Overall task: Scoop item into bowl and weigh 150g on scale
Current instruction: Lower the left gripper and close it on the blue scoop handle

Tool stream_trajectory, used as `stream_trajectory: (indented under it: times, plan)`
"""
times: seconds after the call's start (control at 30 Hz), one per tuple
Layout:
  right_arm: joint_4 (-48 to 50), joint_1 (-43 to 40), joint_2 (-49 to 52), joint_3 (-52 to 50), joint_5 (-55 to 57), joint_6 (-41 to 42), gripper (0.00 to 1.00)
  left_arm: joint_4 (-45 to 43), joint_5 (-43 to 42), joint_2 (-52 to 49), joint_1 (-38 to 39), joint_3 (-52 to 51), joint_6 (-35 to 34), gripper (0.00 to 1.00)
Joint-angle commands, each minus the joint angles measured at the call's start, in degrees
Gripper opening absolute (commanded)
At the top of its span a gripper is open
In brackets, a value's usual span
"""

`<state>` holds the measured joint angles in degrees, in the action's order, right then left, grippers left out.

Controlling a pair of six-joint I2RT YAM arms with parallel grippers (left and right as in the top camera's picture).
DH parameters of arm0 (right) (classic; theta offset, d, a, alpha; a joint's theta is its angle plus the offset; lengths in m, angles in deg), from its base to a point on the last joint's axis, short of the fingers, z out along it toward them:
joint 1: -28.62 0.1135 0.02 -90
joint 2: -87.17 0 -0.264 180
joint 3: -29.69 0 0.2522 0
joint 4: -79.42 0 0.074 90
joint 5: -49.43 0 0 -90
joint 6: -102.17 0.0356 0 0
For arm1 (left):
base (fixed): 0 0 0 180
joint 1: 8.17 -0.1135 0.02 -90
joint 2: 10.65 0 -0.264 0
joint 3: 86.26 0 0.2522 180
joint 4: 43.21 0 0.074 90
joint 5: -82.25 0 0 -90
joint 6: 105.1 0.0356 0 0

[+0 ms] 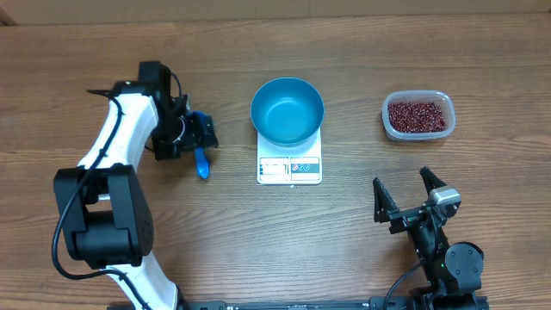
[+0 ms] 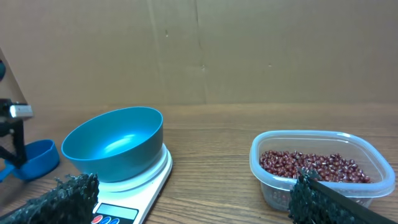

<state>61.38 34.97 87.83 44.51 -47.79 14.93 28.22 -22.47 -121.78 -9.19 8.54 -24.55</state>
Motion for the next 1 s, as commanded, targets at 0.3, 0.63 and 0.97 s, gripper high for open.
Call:
stream_trajectory:
  times: [0.3,0.63,0.97]
  plan:
    - [0.2,-0.3,-0.5,-0.6,0.3,-0.2,1.0,-3.6,3.6,1.3,1.2,-2.2,2.2,1.0]
    - [0.2,-0.3,-0.5,-0.6,0.3,-0.2,1.0,-5.1,2.9,0.7,1.4,-2.2,1.5,1.0]
    - [0.2,-0.3,-0.5,-0.6,0.3,-0.2,1.0,-5.7,3.3,0.5,1.5,-3.4,1.1,0.64]
